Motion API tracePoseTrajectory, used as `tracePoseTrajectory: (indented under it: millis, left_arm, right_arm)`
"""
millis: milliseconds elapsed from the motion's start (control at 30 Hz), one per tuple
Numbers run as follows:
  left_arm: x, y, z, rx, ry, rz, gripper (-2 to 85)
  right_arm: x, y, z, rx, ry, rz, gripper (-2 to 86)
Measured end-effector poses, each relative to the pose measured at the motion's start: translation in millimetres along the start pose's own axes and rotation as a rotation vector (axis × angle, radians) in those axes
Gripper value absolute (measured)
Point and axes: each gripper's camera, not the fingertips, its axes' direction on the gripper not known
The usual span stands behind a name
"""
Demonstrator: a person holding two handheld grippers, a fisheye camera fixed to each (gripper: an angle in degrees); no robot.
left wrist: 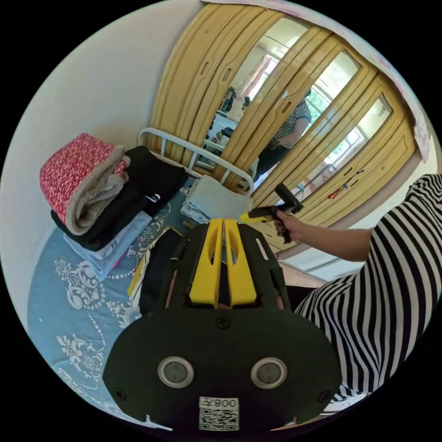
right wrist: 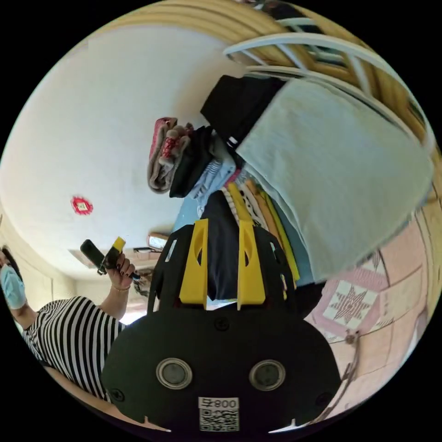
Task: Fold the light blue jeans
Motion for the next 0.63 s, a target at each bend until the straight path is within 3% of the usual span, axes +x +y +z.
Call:
tracePoseTrajectory:
  millis: [167, 367, 633]
  left_arm:
    - [3.7, 20.3, -3.3, -0.017, -0.016, -0.124, 0.2]
    - [18.2, 21.6, 7.5, -0.04, -0.032, -0.37, 0.1]
    - [37.5, 30.3, -1.9, -0.036, -0.008, -0.709, 0.0]
  right_arm:
    - [-78.9, -80.5, 56.1, -0.143, 0.192, -0.262, 10.8]
    - [-119.1, -152.5, 137.7, -0.264, 0.403, -0.423, 10.8]
    - [-152.9, -146.6, 219.1, -0.231, 0.526, -0.538, 11.1]
